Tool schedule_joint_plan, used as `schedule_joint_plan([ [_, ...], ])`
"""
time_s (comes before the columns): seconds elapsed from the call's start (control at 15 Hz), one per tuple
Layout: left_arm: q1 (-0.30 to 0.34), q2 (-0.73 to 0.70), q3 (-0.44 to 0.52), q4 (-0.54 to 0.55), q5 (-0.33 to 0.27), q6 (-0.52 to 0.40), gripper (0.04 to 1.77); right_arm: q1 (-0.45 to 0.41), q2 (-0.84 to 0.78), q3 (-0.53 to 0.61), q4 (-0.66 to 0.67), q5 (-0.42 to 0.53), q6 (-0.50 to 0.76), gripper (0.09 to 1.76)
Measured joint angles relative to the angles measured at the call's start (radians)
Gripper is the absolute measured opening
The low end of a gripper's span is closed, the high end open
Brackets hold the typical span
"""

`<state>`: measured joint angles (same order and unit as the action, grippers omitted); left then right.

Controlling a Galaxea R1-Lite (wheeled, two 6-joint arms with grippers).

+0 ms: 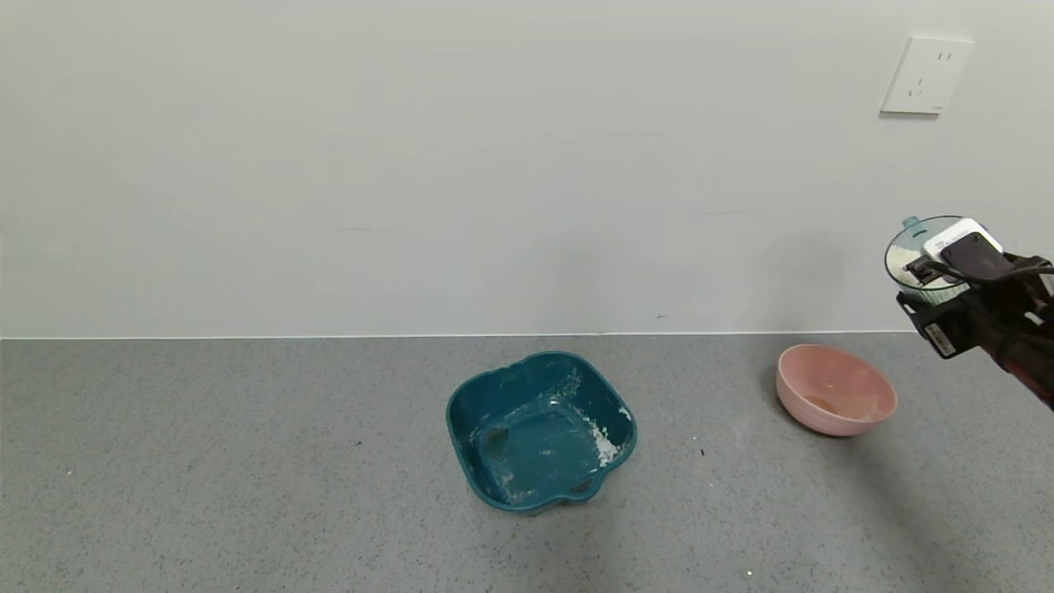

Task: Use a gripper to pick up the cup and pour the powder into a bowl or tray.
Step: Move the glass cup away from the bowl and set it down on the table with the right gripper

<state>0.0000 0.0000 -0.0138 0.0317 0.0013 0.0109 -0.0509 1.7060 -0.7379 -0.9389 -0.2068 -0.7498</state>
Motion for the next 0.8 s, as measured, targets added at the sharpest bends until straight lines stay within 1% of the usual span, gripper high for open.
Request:
schedule_joint_plan([
  [0.33,0.000,0.000,0.000,0.000,0.000,0.000,1.72,0.149,-0.020,0.013,0.046,-0.027,0.202,1.34],
  [0.6,0.000,0.000,0.000,0.000,0.000,0.000,1.72,0.277,-0.038,0.023,0.114,-0.029,0.327,1.34],
  [0.8,0.000,0.000,0.000,0.000,0.000,0.000,1.72,0.373,-0.039,0.030,0.136,-0.028,0.402,1.34],
])
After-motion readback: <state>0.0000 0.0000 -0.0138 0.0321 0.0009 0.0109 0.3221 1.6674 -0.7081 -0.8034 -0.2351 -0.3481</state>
